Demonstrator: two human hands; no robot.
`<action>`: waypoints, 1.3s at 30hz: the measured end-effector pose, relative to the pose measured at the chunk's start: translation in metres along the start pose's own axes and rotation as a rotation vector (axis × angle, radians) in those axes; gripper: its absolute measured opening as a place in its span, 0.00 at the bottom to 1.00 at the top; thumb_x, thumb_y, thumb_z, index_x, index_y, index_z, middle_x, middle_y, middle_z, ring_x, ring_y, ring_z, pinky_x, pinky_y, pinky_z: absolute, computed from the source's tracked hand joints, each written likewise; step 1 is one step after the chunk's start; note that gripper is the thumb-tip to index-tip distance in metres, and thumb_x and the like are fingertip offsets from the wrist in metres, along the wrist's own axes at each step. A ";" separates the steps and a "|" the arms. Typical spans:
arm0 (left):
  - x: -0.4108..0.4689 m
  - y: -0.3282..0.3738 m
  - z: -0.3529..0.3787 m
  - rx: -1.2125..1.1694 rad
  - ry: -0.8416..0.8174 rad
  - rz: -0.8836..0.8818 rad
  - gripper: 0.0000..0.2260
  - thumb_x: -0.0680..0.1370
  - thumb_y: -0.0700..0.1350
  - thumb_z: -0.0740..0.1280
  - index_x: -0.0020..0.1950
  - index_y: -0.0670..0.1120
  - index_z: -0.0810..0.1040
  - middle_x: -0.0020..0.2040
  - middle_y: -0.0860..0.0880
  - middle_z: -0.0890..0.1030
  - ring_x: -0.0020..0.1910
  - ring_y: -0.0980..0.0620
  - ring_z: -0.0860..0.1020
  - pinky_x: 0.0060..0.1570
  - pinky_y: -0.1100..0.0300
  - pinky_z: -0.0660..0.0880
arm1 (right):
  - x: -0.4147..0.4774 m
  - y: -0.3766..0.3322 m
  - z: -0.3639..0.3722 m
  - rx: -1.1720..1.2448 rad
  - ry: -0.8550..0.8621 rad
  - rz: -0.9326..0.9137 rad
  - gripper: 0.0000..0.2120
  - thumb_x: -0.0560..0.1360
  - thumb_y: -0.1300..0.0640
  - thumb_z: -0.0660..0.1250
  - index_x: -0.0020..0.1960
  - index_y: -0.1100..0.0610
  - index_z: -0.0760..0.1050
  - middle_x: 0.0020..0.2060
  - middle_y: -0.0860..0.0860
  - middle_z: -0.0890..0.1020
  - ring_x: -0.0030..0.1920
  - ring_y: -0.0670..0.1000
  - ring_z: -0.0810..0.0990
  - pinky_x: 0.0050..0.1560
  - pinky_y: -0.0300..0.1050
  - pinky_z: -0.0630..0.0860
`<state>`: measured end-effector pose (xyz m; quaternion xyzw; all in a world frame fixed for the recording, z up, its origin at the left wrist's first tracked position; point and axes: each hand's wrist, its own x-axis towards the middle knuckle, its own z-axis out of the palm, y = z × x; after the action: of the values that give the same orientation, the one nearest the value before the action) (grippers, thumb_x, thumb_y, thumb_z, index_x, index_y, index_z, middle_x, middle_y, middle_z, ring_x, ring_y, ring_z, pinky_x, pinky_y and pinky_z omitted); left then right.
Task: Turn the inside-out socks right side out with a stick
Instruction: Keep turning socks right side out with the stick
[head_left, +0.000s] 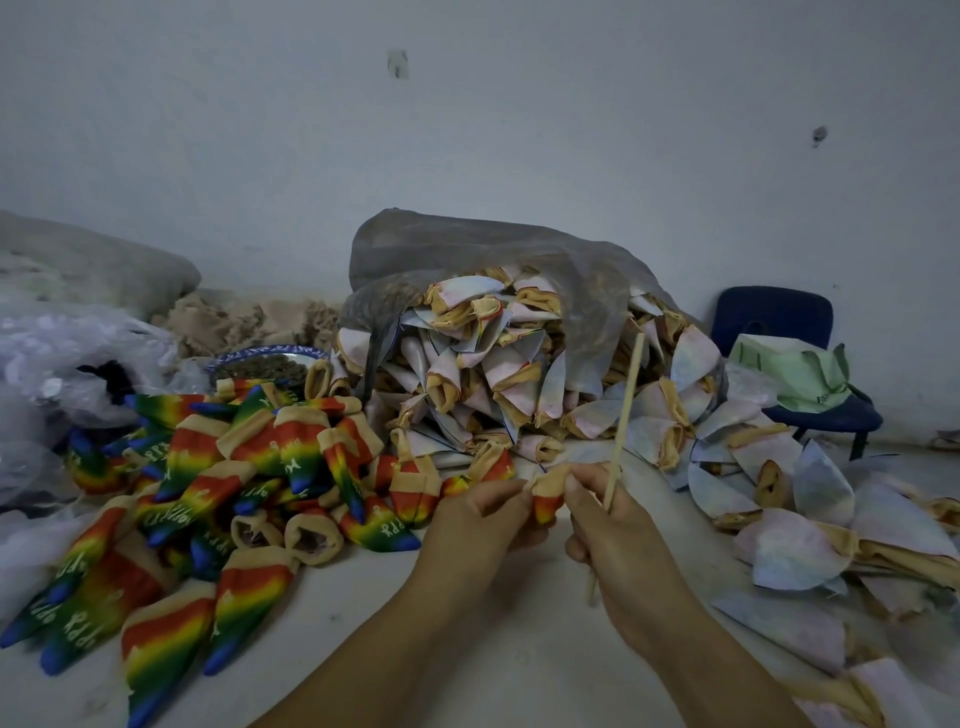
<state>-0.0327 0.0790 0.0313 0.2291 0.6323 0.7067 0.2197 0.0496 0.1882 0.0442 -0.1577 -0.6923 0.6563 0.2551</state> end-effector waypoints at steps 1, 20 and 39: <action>0.000 0.001 0.000 -0.046 0.023 -0.011 0.08 0.80 0.42 0.67 0.52 0.53 0.85 0.44 0.54 0.86 0.45 0.55 0.85 0.43 0.66 0.79 | -0.001 0.000 0.002 -0.055 0.016 -0.005 0.08 0.81 0.55 0.60 0.50 0.52 0.77 0.27 0.40 0.76 0.24 0.39 0.69 0.25 0.32 0.67; 0.001 0.005 0.005 -0.563 0.149 -0.058 0.06 0.78 0.37 0.68 0.53 0.40 0.83 0.54 0.42 0.85 0.50 0.49 0.85 0.42 0.63 0.81 | -0.001 0.002 0.013 -0.213 0.253 -0.092 0.07 0.80 0.51 0.58 0.48 0.44 0.73 0.37 0.48 0.80 0.24 0.42 0.76 0.24 0.29 0.67; 0.005 0.010 0.000 -0.885 -0.185 -0.217 0.11 0.71 0.40 0.67 0.51 0.38 0.76 0.32 0.47 0.69 0.23 0.58 0.64 0.24 0.67 0.65 | 0.002 -0.008 0.011 0.696 -0.132 0.272 0.16 0.81 0.59 0.57 0.41 0.57 0.81 0.25 0.52 0.69 0.18 0.42 0.61 0.18 0.33 0.60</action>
<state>-0.0368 0.0805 0.0414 0.1080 0.2679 0.8582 0.4243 0.0427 0.1792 0.0519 -0.1093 -0.4156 0.8888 0.1590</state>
